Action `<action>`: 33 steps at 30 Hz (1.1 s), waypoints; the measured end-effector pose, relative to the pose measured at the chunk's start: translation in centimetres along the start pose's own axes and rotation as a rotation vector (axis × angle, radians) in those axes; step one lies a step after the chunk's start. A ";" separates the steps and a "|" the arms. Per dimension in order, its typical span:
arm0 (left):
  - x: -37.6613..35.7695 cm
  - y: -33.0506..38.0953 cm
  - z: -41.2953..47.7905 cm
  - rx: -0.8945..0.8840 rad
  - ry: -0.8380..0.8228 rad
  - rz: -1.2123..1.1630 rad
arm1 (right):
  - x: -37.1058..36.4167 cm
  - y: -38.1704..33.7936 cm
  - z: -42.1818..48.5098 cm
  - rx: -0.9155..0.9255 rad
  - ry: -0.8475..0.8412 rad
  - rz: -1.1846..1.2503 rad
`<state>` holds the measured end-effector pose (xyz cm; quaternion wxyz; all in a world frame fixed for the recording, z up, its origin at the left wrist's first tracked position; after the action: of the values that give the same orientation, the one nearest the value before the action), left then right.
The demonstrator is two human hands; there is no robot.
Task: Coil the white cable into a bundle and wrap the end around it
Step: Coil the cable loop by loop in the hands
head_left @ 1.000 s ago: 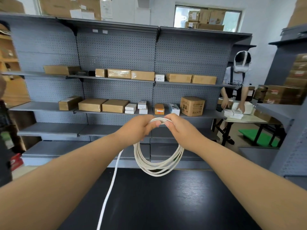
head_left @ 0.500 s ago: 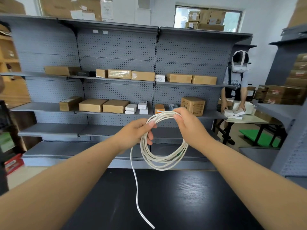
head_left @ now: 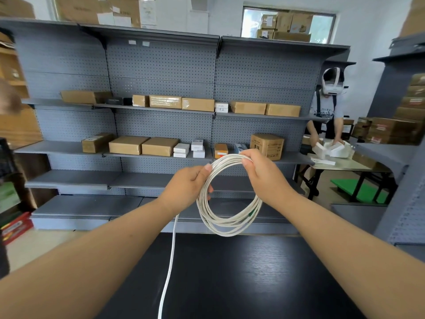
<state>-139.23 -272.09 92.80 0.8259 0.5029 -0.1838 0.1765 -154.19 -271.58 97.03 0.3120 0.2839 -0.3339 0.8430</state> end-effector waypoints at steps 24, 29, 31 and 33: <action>-2.7 -2.1 -0.9 0.197 -0.126 -0.588 | 1.0 0.2 -0.1 -0.029 0.184 0.042; -2.9 -2.5 -0.8 0.191 -0.042 -0.635 | 1.5 0.9 -0.2 -0.074 0.235 0.087; -2.6 -1.9 -0.6 0.136 0.020 -0.595 | 1.5 1.2 -0.3 -0.091 0.245 0.117; -1.8 -1.3 -0.4 0.080 0.110 -0.487 | 1.1 1.8 -0.5 -0.124 0.230 0.149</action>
<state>-140.15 -272.50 90.74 0.8323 0.5542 -0.0049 0.0068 -156.31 -271.91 96.80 0.3016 0.1401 -0.3678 0.8684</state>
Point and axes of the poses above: each hand's wrist, its own z-axis towards the middle knuckle, its own x-axis out of the back of the hand, y = z × x, the point moved 9 cm from there along z, towards the middle knuckle, and after that the axes turned 2 degrees about -z, right-handed, at the moved point
